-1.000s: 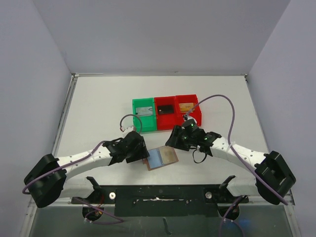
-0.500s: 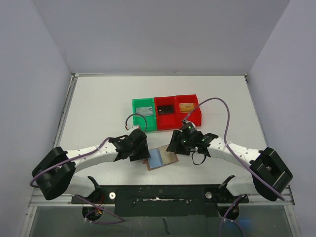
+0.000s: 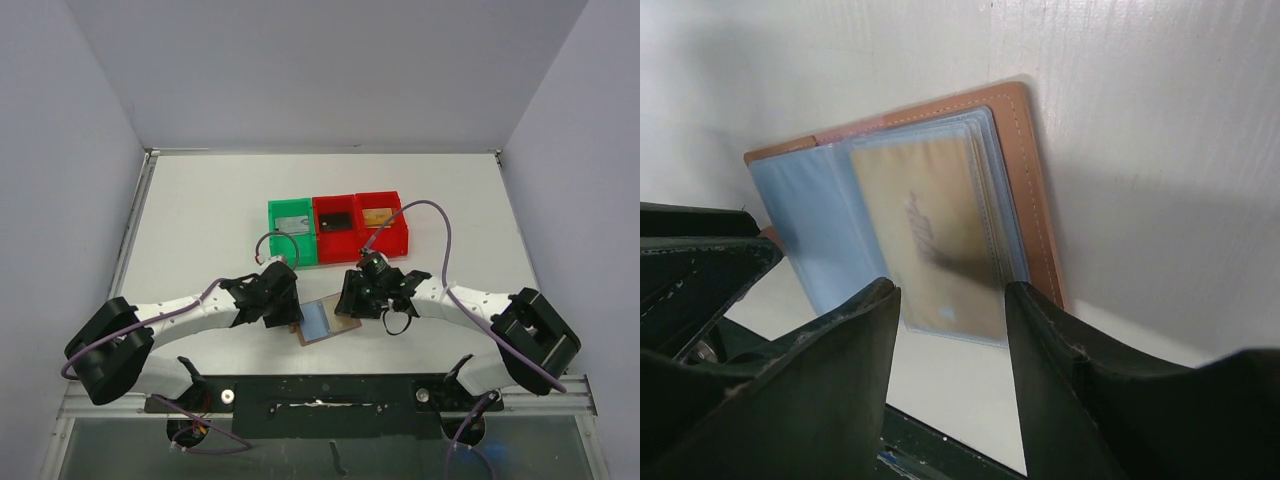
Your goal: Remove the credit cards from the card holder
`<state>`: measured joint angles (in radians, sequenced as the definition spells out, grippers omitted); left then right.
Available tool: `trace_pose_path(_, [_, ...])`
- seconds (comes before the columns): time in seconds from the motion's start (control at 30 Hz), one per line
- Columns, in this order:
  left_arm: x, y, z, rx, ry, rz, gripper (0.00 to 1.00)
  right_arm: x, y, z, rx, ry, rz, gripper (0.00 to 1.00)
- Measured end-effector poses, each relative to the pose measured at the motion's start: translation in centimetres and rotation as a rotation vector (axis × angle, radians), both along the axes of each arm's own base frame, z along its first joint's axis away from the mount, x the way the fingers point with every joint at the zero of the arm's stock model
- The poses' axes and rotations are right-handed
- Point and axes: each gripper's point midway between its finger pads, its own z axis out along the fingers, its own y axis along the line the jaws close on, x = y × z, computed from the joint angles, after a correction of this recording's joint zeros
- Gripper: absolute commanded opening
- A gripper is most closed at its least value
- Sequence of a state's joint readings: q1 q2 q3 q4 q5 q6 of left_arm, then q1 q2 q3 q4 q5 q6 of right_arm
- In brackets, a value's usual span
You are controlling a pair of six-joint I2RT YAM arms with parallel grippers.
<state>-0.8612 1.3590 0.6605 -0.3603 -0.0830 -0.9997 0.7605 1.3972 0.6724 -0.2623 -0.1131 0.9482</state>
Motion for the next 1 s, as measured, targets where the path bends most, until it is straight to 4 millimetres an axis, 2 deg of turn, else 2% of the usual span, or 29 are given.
trace_pose_path(0.17, [0.0, -0.2, -0.1, -0.007, 0.004, -0.005, 0.38, -0.2, 0.2, -0.5, -0.01, 0.012, 0.012, 0.45])
trace_pose_path(0.47, [-0.1, -0.3, -0.1, -0.011, 0.008, -0.009, 0.37, -0.3, 1.0, -0.6, -0.014, 0.009, 0.048, 0.27])
trace_pose_path(0.63, [-0.1, -0.4, -0.2, -0.014, 0.008, -0.01, 0.36, -0.3, 1.4, -0.2, -0.015, 0.002, 0.062, 0.24])
trace_pose_path(1.0, [-0.1, -0.4, -0.2, -0.015, 0.011, -0.011, 0.36, -0.3, 1.9, 0.4, 0.011, -0.006, 0.072, 0.26])
